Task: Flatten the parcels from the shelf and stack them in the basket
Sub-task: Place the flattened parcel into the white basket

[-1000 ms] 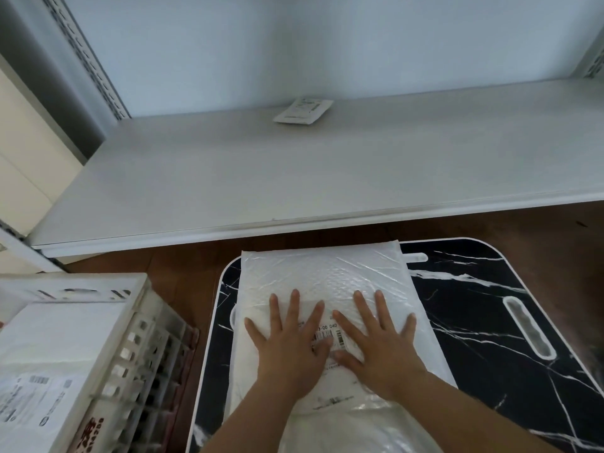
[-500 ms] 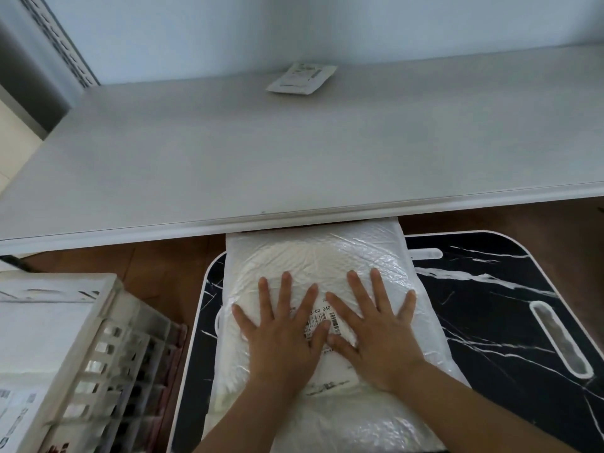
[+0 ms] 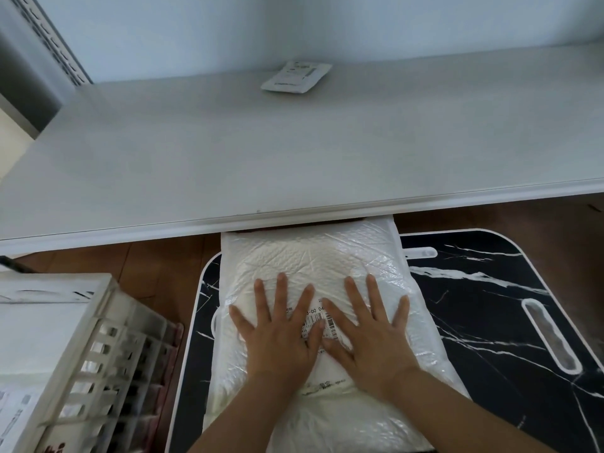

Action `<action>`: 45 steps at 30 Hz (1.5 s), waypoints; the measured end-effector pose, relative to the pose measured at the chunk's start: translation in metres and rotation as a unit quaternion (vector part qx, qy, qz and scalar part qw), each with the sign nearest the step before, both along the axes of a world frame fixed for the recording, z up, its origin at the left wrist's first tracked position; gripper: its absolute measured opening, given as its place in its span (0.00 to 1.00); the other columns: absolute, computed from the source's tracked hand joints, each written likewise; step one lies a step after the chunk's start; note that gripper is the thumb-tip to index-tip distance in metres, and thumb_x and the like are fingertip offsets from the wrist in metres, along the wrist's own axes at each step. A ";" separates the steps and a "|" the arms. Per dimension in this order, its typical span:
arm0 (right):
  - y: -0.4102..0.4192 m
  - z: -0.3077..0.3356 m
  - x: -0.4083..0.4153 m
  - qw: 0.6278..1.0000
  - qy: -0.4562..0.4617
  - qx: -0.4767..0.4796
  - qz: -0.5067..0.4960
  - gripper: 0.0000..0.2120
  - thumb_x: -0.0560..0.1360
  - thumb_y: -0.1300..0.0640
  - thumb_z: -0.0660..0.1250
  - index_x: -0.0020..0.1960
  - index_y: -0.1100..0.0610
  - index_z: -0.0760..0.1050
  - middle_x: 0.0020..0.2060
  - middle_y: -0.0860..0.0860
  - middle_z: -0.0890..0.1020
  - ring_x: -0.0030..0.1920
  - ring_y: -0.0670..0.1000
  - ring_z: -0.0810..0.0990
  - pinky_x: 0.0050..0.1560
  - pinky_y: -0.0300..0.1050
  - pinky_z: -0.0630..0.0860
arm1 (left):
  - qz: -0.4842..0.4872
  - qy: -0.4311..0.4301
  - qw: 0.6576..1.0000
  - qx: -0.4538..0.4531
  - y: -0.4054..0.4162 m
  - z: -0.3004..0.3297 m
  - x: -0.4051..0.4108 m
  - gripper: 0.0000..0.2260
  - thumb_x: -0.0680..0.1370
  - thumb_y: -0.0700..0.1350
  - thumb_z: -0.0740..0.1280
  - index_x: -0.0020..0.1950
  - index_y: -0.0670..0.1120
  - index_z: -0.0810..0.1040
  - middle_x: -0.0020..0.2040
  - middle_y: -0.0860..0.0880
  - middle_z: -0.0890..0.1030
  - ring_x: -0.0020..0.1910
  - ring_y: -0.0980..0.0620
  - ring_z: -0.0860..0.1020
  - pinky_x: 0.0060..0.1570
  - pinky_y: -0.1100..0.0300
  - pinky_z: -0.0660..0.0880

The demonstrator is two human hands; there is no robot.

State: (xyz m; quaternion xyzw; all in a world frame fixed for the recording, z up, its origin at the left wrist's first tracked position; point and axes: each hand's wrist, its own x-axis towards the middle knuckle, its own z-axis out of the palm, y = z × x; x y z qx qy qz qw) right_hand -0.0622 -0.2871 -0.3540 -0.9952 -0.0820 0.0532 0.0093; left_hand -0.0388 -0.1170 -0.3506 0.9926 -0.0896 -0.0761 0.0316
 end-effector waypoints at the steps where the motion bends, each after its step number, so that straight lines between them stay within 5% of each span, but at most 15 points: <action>1: -0.001 0.001 -0.005 1.000 0.001 -0.002 0.008 0.31 0.77 0.29 0.47 0.75 0.42 0.62 0.77 0.55 0.59 0.76 0.65 0.55 0.61 0.76 0.52 | 0.001 0.001 1.000 0.006 0.000 0.003 0.000 0.26 0.79 0.66 0.41 0.77 0.63 0.52 0.79 0.48 0.50 0.77 0.37 0.46 0.64 0.24 0.50; 5: -0.009 0.005 -0.031 0.998 0.027 -0.010 0.053 0.39 0.72 0.23 0.48 0.76 0.42 0.60 0.77 0.57 0.59 0.75 0.66 0.56 0.60 0.75 0.52 | -0.013 0.022 1.000 0.008 0.003 0.007 -0.002 0.29 0.72 0.69 0.28 0.73 0.64 0.29 0.74 0.51 0.26 0.72 0.40 0.26 0.67 0.29 0.35; 8: -0.006 0.011 -0.041 0.997 0.062 -0.009 0.048 0.39 0.70 0.22 0.46 0.76 0.38 0.55 0.77 0.56 0.58 0.76 0.65 0.55 0.60 0.79 0.48 | -0.035 0.076 0.996 0.015 0.006 0.018 0.001 0.28 0.75 0.68 0.35 0.73 0.64 0.29 0.74 0.50 0.25 0.71 0.41 0.25 0.69 0.32 0.34; 12: -0.002 0.017 -0.038 0.998 0.043 0.006 0.047 0.37 0.64 0.20 0.36 0.72 0.27 0.36 0.75 0.46 0.28 0.73 0.57 0.25 0.56 0.83 0.32 | -0.081 0.153 0.985 0.025 0.016 0.033 -0.024 0.31 0.76 0.70 0.44 0.72 0.65 0.29 0.72 0.50 0.23 0.70 0.42 0.23 0.68 0.31 0.34; 14: 0.005 0.030 -0.038 0.999 0.043 -0.005 0.010 0.37 0.66 0.20 0.37 0.73 0.29 0.42 0.78 0.48 0.38 0.76 0.60 0.34 0.53 0.88 0.41 | -0.092 0.174 0.980 0.033 0.020 0.037 -0.045 0.36 0.71 0.76 0.44 0.68 0.67 0.26 0.69 0.50 0.19 0.68 0.42 0.21 0.66 0.29 0.32; 17: 0.007 0.024 -0.043 0.996 0.089 -0.013 0.029 0.36 0.62 0.21 0.29 0.68 0.29 0.27 0.73 0.47 0.26 0.71 0.60 0.23 0.52 0.86 0.37 | -0.094 0.188 0.976 0.056 0.022 0.034 -0.064 0.40 0.63 0.81 0.43 0.63 0.69 0.21 0.67 0.50 0.17 0.67 0.42 0.19 0.63 0.27 0.31; 20: 0.000 0.027 -0.063 0.988 0.154 -0.007 -0.007 0.35 0.71 0.22 0.40 0.74 0.35 0.54 0.77 0.52 0.58 0.74 0.66 0.52 0.46 0.87 0.57 | -0.089 0.196 0.974 0.070 0.022 0.032 -0.065 0.42 0.59 0.81 0.42 0.61 0.68 0.20 0.66 0.50 0.16 0.66 0.42 0.19 0.62 0.26 0.31; 21: -0.006 0.027 -0.066 0.988 0.152 -0.025 0.008 0.35 0.71 0.22 0.42 0.74 0.35 0.54 0.77 0.52 0.58 0.75 0.66 0.52 0.47 0.87 0.57 | -0.090 0.202 0.973 0.072 0.022 0.032 -0.065 0.43 0.59 0.82 0.43 0.61 0.68 0.19 0.66 0.50 0.16 0.66 0.42 0.18 0.62 0.25 0.31; 24: -0.017 0.023 -0.074 0.987 0.157 0.001 0.042 0.38 0.62 0.21 0.34 0.69 0.29 0.28 0.69 0.44 0.20 0.67 0.58 0.17 0.56 0.83 0.30 | -0.093 0.220 0.969 0.063 0.022 0.029 -0.063 0.45 0.57 0.82 0.44 0.61 0.68 0.19 0.64 0.52 0.14 0.64 0.44 0.16 0.60 0.24 0.30; 26: -0.017 0.030 -0.073 0.979 0.198 0.007 0.037 0.40 0.59 0.21 0.33 0.68 0.29 0.25 0.64 0.43 0.15 0.62 0.55 0.12 0.57 0.78 0.25 | -0.093 0.225 0.968 0.059 0.023 0.028 -0.062 0.45 0.56 0.82 0.43 0.61 0.69 0.19 0.63 0.52 0.13 0.63 0.44 0.16 0.60 0.24 0.31; 30: -0.016 0.025 -0.074 0.985 0.171 0.007 0.027 0.38 0.63 0.21 0.36 0.70 0.28 0.30 0.69 0.43 0.20 0.68 0.57 0.17 0.58 0.76 0.24 | -0.089 0.220 0.969 0.061 0.023 0.027 -0.061 0.45 0.63 0.81 0.50 0.64 0.68 0.21 0.63 0.52 0.13 0.64 0.44 0.16 0.58 0.24 0.28; 33: -0.017 0.024 -0.079 0.991 0.131 -0.031 0.000 0.33 0.72 0.23 0.46 0.74 0.35 0.59 0.77 0.52 0.58 0.75 0.63 0.54 0.65 0.72 0.43 | -0.088 0.208 0.972 0.058 0.023 0.027 -0.063 0.44 0.64 0.81 0.48 0.65 0.68 0.22 0.65 0.52 0.14 0.64 0.44 0.16 0.59 0.25 0.28; 37: -0.015 0.024 -0.068 0.997 0.071 0.002 -0.019 0.27 0.79 0.32 0.44 0.69 0.41 0.70 0.63 0.52 0.78 0.62 0.62 0.76 0.65 0.64 0.57 | -0.084 0.179 0.979 0.049 0.022 0.029 -0.063 0.39 0.65 0.79 0.43 0.67 0.68 0.25 0.69 0.50 0.19 0.67 0.44 0.19 0.60 0.26 0.29; 43: 0.000 0.025 -0.006 0.999 0.046 0.014 0.001 0.27 0.80 0.37 0.43 0.75 0.45 0.60 0.75 0.57 0.62 0.74 0.61 0.58 0.68 0.62 0.53 | -0.096 0.150 0.983 0.051 0.021 0.026 -0.060 0.38 0.68 0.79 0.44 0.67 0.68 0.25 0.69 0.49 0.20 0.68 0.41 0.21 0.59 0.26 0.28; 45: 0.006 0.025 0.011 0.998 0.056 0.005 0.021 0.31 0.77 0.34 0.30 0.77 0.41 0.46 0.79 0.54 0.47 0.77 0.59 0.40 0.71 0.63 0.44 | -0.103 0.081 0.990 0.049 0.021 0.026 -0.057 0.34 0.71 0.77 0.45 0.74 0.68 0.40 0.78 0.44 0.39 0.76 0.35 0.40 0.64 0.27 0.37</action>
